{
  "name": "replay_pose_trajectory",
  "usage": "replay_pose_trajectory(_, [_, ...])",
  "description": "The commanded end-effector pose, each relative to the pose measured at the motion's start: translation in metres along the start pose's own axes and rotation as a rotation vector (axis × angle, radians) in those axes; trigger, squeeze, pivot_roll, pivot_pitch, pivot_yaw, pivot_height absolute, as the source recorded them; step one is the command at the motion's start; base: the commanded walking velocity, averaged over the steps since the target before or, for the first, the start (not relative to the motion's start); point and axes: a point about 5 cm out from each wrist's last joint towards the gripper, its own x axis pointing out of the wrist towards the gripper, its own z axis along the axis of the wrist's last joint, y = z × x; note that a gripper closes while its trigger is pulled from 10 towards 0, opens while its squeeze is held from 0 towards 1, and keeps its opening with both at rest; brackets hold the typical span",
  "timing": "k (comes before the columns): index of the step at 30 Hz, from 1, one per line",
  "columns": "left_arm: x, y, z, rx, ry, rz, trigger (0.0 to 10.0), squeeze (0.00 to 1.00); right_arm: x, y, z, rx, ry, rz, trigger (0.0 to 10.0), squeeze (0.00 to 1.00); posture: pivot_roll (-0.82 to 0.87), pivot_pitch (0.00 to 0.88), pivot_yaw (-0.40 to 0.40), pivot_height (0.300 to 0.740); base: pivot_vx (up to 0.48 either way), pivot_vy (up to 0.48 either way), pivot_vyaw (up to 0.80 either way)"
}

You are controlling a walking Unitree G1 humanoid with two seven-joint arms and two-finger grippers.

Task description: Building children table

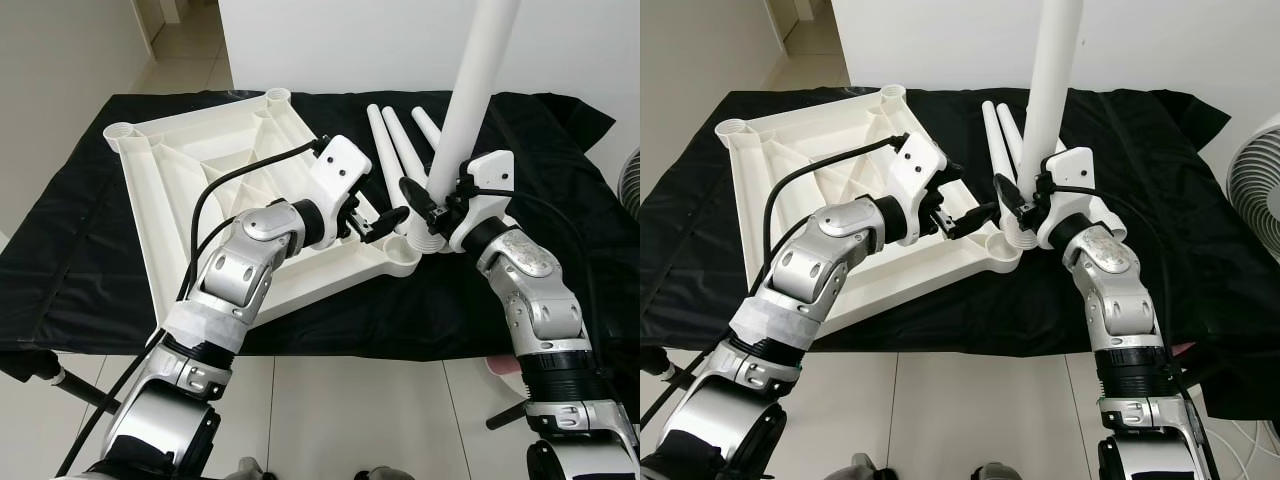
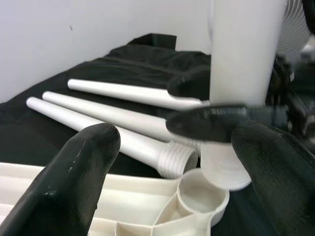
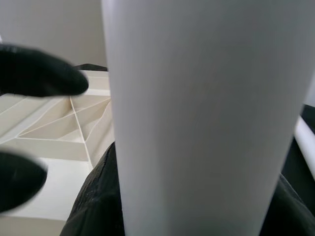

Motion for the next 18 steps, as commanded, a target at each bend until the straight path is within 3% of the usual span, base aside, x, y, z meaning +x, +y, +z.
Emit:
replay_pose_trajectory(1, [0.000,0.005,0.003,-0.045,-0.007,0.025,10.0,0.00,-0.003,0.004,0.000,-0.019,-0.006,0.051,10.0,0.00,-0.17,0.036,0.074,0.740,0.000,0.000,0.00])
replay_pose_trajectory(9, [-0.005,0.006,0.016,-0.125,-0.071,-0.021,10.0,0.00,-0.010,0.007,-0.018,-0.020,0.076,0.078,10.0,0.00,-0.17,0.039,0.075,0.740,0.000,0.000,0.00])
replay_pose_trajectory(11, [-0.008,0.003,0.026,-0.171,-0.122,-0.070,10.0,0.00,-0.011,0.014,-0.024,-0.021,0.100,0.107,10.0,0.00,-0.17,0.042,0.075,0.740,0.000,0.000,0.00])
replay_pose_trajectory(18, [-0.010,-0.001,0.033,-0.206,-0.160,-0.121,10.0,0.00,-0.011,0.019,-0.029,-0.025,0.119,0.123,10.0,0.00,-0.17,0.039,0.078,0.740,0.000,0.000,0.00])
